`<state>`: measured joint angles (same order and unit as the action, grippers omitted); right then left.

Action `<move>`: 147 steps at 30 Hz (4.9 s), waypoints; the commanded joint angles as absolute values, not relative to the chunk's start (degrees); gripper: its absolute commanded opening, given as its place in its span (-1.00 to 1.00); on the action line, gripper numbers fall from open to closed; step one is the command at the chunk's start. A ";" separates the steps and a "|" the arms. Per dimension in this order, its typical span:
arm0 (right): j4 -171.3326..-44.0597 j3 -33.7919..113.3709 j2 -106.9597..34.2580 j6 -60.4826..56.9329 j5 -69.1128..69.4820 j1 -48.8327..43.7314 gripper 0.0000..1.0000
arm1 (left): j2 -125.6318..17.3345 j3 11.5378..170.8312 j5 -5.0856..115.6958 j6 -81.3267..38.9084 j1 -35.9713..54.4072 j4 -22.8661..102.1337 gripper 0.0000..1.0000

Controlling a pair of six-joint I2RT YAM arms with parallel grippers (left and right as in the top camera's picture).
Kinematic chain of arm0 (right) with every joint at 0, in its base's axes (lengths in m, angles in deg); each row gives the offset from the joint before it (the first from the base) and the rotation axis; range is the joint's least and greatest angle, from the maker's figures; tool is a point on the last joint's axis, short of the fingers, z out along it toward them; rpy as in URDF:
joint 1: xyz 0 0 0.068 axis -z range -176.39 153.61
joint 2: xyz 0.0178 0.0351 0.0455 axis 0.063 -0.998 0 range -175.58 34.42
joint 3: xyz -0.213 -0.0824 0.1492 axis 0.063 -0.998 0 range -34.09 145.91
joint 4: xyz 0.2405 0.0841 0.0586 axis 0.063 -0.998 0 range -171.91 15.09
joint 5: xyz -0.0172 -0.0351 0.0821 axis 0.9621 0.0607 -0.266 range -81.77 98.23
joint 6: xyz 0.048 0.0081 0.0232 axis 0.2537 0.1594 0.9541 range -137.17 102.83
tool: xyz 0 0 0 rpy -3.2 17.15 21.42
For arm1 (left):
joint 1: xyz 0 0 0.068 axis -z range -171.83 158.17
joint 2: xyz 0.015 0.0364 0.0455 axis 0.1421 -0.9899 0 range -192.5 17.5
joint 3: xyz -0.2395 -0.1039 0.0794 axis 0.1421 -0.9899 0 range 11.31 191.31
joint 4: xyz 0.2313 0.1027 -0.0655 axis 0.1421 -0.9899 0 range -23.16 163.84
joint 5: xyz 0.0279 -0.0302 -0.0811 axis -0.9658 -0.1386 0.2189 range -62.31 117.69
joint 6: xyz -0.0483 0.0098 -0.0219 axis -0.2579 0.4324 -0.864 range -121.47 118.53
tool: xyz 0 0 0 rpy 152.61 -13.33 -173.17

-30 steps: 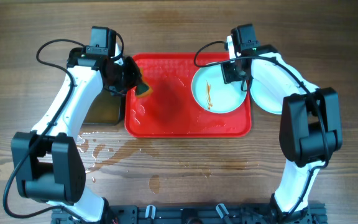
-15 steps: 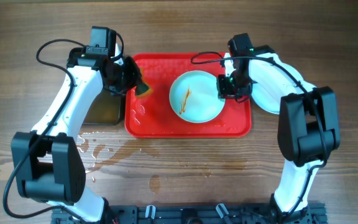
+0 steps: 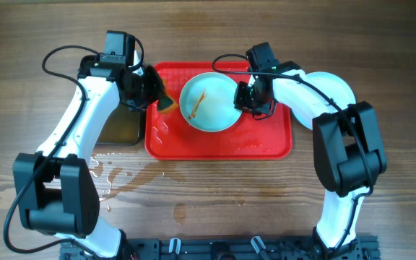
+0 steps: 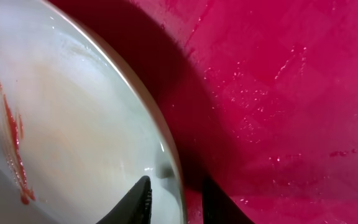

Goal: Clean dirty plates on tray and stack at the side
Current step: 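Scrub the third plate with the left-held sponge, then lift the third plate with the right gripper and place it on the stack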

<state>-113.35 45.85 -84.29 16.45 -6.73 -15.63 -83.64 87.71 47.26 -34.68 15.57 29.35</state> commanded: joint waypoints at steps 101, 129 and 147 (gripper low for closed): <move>-109.08 41.70 -85.39 5.31 -15.89 -14.21 -0.91 | -107.21 87.16 67.68 2.28 27.17 38.68 -0.92; -109.04 41.70 -85.39 5.28 -15.89 -14.21 -0.91 | -108.52 87.18 53.88 -17.09 25.53 46.90 -0.92; -109.04 41.70 -85.39 5.28 -16.28 -14.21 -0.91 | -108.50 89.22 64.77 -9.37 30.08 21.39 -0.92</move>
